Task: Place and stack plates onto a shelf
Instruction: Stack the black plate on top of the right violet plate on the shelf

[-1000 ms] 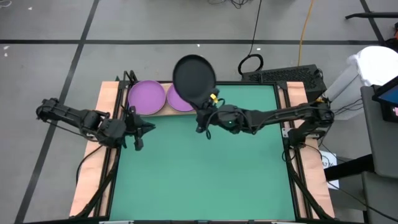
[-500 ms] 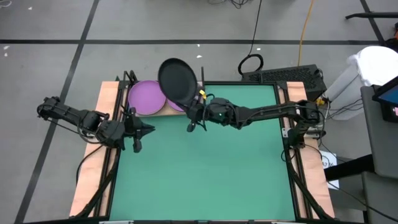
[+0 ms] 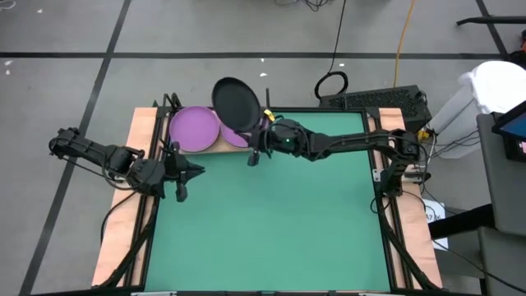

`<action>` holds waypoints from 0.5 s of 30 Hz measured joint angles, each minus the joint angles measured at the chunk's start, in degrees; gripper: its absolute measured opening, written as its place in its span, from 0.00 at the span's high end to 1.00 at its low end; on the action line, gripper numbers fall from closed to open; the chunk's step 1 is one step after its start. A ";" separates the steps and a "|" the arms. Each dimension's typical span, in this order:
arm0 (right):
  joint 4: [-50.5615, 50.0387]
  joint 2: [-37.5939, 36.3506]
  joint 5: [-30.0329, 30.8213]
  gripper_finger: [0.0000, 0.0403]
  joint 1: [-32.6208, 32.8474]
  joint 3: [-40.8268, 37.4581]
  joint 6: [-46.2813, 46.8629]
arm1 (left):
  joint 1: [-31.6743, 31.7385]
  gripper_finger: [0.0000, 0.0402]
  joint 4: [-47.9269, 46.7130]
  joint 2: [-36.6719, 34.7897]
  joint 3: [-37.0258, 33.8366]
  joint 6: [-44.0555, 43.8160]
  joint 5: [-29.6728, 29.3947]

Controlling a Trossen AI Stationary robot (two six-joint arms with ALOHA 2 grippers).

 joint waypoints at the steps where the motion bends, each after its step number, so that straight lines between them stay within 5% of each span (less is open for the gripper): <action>1: 0.07 0.28 0.06 1.00 -0.12 0.00 0.41 | 0.00 0.88 0.01 0.00 0.00 0.00 0.00; 15: -3.26 3.89 -7.17 1.00 -3.45 0.00 3.68 | -0.02 0.88 -0.02 0.02 0.00 -0.07 0.00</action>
